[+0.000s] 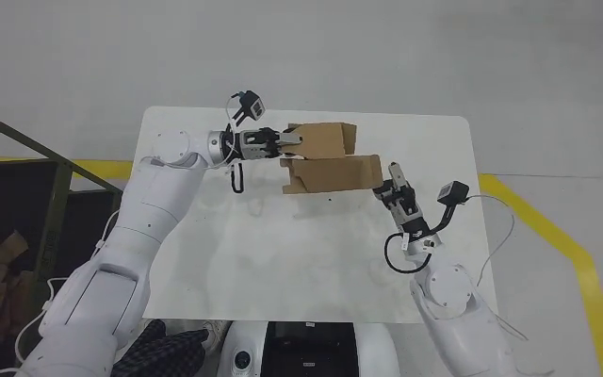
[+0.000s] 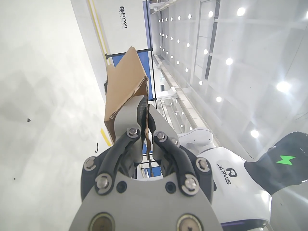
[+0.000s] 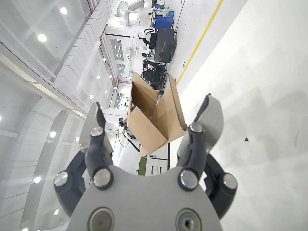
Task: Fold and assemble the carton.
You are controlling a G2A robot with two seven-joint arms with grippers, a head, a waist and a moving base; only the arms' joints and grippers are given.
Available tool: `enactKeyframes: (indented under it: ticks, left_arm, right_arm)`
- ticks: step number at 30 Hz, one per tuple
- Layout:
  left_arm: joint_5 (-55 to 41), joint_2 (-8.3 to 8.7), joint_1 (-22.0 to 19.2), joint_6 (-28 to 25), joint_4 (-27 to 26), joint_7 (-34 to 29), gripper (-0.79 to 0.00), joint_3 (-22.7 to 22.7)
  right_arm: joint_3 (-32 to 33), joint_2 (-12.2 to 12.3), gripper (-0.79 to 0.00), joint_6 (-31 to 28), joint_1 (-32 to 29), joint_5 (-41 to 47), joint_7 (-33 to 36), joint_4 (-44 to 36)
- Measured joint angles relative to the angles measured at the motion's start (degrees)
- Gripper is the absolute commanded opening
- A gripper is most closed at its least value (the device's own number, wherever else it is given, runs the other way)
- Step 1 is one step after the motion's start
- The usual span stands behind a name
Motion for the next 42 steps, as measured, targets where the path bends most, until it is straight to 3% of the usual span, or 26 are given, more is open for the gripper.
enactKeyframes:
  ticks: [9,10,11,12,16,17,23,42]
  left_arm:
    - [-0.7,-0.03,0.35,-1.81,-0.39,-0.27,-0.785,-1.02]
    - [-0.75,-0.05,0.33,-1.85,-0.4,-0.33,-0.785,-1.05]
    - [-0.77,-0.07,0.3,-1.87,-0.41,-0.41,-0.785,-1.07]
    - [-0.77,-0.1,0.23,-1.9,-0.42,-0.51,-0.785,-1.1]
    - [-0.46,-0.14,-0.05,-2.0,-0.32,-0.67,-0.785,-1.22]
    - [-0.43,-0.16,-0.1,-2.04,-0.29,-0.69,-0.785,-1.26]
    - [-0.96,-0.38,-0.22,-2.11,-0.52,-1.35,-0.785,-1.15]
    - [-1.45,-1.14,-0.54,-0.34,-0.81,-3.32,-0.785,-0.1]
  right_arm:
    - [-1.17,0.29,0.0,4.02,1.46,2.42,11.92,0.66]
    - [-1.38,0.34,-0.046,3.68,1.73,2.47,13.51,0.76]
    - [-1.54,0.39,-0.154,3.3,2.01,2.46,15.03,0.92]
    - [-1.68,0.47,-0.437,2.84,2.39,2.21,16.87,1.15]
    - [-2.23,0.75,-0.751,1.29,3.74,1.33,23.03,1.31]
    - [-2.33,0.81,-0.785,1.03,4.01,1.38,24.31,1.29]
    - [-3.26,0.83,-0.785,0.22,5.56,1.32,27.0,1.81]
    - [-6.26,0.08,-0.785,0.5,8.21,-5.5,17.96,4.92]
